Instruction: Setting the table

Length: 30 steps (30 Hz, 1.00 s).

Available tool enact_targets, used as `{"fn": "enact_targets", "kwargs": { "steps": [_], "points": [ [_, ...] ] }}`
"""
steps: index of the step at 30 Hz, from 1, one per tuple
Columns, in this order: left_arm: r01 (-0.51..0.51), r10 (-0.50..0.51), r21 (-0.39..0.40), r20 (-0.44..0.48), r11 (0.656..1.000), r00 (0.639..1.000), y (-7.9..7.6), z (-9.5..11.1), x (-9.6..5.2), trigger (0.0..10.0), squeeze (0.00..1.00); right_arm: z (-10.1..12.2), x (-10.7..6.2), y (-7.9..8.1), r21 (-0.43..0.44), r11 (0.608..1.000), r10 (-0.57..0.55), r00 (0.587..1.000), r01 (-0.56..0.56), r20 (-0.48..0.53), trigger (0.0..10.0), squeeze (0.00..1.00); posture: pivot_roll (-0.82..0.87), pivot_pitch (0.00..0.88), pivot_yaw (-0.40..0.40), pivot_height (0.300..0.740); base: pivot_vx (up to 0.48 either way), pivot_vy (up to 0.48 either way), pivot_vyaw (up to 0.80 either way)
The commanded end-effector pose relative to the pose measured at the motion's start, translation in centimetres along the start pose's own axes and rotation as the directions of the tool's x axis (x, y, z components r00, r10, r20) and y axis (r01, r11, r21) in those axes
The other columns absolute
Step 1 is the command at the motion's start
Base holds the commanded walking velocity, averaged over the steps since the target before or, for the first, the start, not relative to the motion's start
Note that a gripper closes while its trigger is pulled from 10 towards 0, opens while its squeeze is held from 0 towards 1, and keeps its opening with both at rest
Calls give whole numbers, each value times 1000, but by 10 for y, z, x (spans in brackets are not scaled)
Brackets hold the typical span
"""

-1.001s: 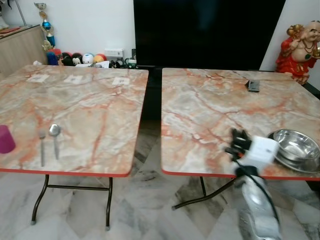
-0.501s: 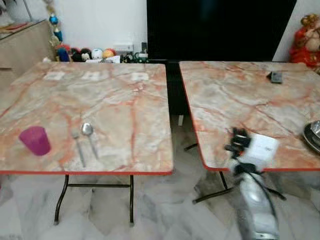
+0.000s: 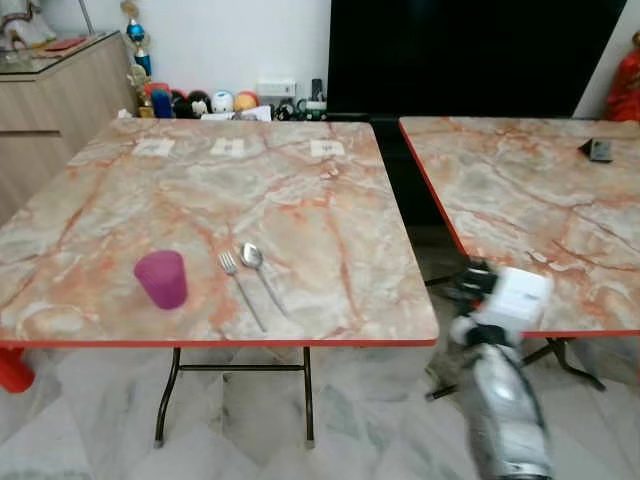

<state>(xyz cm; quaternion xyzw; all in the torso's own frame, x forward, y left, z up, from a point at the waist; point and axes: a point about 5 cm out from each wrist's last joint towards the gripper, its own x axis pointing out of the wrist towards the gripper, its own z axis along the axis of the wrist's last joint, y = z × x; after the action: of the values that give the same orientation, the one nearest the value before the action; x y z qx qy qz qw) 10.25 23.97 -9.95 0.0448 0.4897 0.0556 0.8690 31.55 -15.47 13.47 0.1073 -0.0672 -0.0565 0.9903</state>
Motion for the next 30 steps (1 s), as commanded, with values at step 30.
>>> {"fn": "enact_targets", "kwargs": {
  "steps": [30],
  "points": [
    [21, -20, 5, -20, 1000, 1000, -16, -9, -2, 10000, 0, 1, 3, -13, -18, 999, -43, 999, 43, -4, 10000, 0, 10, 79, -15, 740, 0, 238, 0]
  ]
}}
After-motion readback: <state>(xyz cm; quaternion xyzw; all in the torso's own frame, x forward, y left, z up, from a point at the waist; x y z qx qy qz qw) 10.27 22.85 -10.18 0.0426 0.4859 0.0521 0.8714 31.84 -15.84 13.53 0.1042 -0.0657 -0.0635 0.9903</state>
